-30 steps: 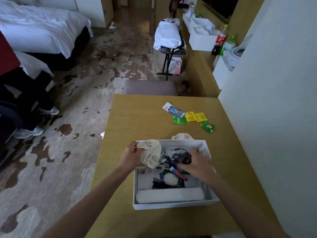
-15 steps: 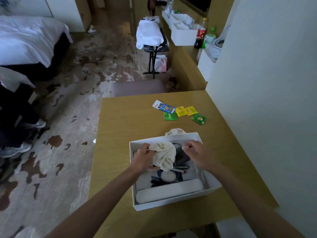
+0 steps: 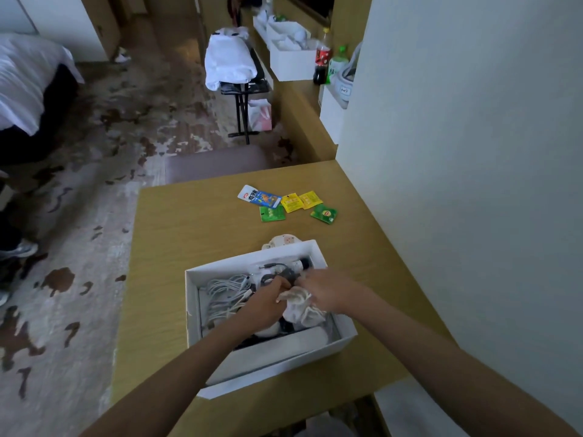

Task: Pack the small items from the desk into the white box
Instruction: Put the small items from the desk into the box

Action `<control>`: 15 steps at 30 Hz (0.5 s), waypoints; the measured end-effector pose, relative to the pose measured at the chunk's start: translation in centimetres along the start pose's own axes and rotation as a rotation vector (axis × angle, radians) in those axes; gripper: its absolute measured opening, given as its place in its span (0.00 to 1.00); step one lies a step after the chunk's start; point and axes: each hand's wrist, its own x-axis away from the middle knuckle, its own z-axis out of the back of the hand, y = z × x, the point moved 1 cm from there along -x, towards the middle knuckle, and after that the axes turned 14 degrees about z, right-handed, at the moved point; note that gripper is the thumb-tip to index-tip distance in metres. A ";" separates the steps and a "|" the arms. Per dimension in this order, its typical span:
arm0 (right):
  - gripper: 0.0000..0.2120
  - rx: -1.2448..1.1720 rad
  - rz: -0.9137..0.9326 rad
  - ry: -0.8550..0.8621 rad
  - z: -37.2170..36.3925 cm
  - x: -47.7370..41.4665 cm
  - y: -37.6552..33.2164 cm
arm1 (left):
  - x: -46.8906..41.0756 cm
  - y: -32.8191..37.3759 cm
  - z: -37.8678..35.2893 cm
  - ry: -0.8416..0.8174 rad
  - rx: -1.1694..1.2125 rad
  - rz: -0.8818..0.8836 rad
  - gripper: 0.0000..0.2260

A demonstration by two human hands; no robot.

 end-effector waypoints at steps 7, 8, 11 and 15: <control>0.11 0.494 0.170 0.071 -0.1 -1.2 1.0 | -0.2 -1.2 0.9 0.240 -0.335 -0.128 0.16; 0.12 0.437 0.202 0.063 -0.2 -1.2 1.5 | -0.3 -1.3 0.8 0.261 -0.365 -0.162 0.16; 0.11 0.345 0.292 -0.004 -0.5 -1.1 2.6 | -0.1 -0.9 0.9 0.290 -0.441 -0.218 0.14; 0.11 0.387 0.351 -0.049 -0.9 -1.5 3.5 | 0.8 -0.8 0.8 0.262 -0.435 -0.272 0.06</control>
